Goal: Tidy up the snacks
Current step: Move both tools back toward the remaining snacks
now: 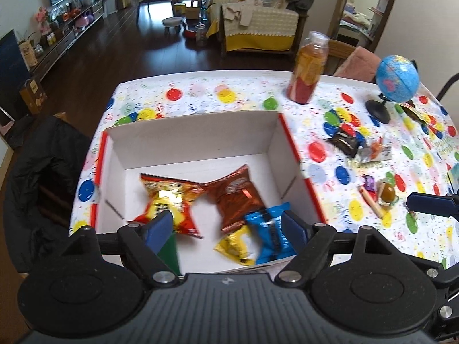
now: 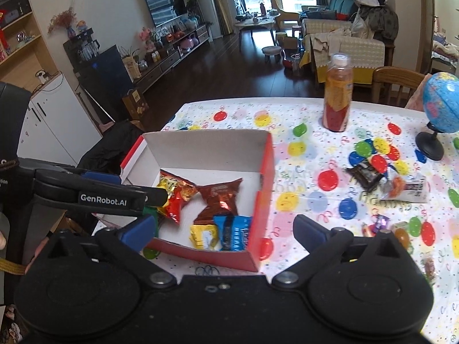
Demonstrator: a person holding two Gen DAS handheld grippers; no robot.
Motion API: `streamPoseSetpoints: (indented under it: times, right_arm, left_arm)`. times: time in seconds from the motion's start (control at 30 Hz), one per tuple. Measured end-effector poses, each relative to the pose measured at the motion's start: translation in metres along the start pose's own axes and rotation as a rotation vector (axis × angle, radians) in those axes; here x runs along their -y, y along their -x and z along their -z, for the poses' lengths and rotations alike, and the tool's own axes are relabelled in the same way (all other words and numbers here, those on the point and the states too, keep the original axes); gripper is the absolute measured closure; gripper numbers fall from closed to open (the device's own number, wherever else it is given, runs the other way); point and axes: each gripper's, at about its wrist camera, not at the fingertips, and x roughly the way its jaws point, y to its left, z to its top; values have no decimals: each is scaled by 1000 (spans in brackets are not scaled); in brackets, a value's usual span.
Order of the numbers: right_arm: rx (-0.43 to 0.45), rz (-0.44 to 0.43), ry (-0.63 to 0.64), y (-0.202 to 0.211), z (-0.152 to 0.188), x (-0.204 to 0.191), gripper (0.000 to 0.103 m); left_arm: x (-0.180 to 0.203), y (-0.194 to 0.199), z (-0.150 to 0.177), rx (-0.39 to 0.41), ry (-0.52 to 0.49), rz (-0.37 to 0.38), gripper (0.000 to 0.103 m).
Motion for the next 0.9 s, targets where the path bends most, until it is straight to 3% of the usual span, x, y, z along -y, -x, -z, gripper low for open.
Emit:
streamPoseSetpoints:
  times: [0.33,0.53,0.9]
  right_arm:
    - [30,60,-40,31,20,76,0]
    - [24,150,-28,42,41,131,1]
    - [-26,206,-53,41,66,218,4]
  left_arm:
    - [76,-10,-6,32,-38,56,3]
    - [133,-33,-12,12,-51,70,3]
    - [206,-96,-19,-82,11,67,3]
